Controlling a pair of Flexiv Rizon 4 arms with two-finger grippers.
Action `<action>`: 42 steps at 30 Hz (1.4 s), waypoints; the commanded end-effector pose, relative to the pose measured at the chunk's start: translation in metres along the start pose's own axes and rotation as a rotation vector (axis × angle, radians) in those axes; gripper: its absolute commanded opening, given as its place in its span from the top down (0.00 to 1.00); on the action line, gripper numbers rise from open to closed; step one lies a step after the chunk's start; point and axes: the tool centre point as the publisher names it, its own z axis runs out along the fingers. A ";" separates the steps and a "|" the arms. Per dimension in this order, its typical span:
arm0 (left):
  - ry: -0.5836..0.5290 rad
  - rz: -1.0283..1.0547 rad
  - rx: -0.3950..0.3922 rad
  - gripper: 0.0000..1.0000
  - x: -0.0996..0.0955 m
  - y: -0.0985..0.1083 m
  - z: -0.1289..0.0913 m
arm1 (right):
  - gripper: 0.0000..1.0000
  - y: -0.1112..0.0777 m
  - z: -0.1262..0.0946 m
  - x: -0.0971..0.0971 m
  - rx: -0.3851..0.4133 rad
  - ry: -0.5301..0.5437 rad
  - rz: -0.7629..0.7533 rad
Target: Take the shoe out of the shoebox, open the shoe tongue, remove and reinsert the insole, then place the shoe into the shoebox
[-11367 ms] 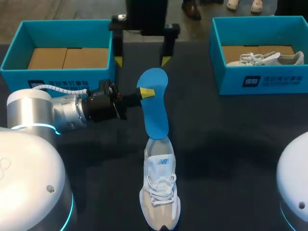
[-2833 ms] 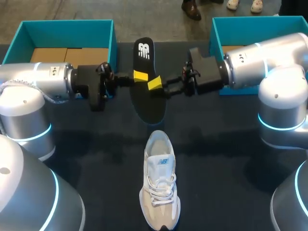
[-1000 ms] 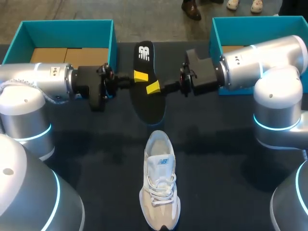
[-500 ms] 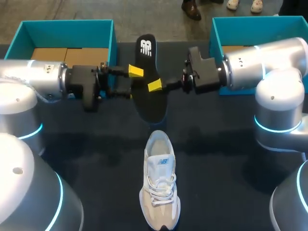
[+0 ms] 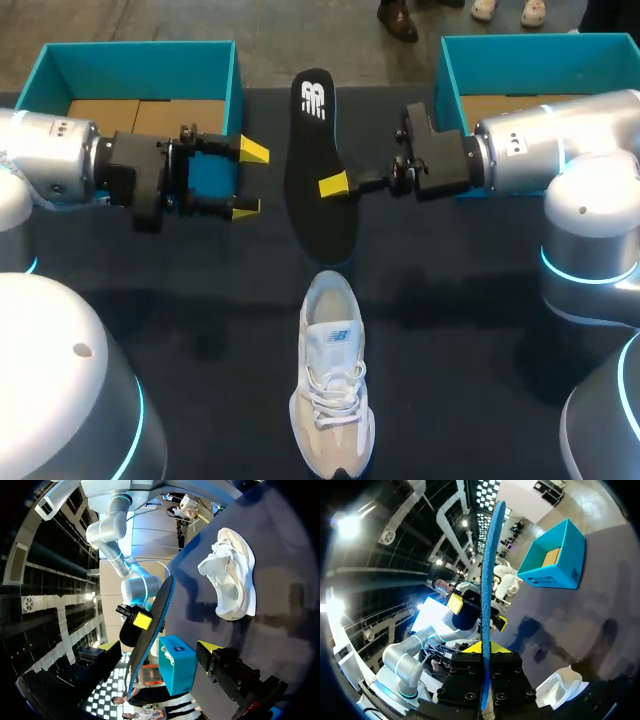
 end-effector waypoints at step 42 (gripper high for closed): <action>0.420 -0.469 -0.168 0.00 0.027 -0.062 -0.011 | 1.00 -0.019 -0.023 -0.019 0.117 -0.108 -0.324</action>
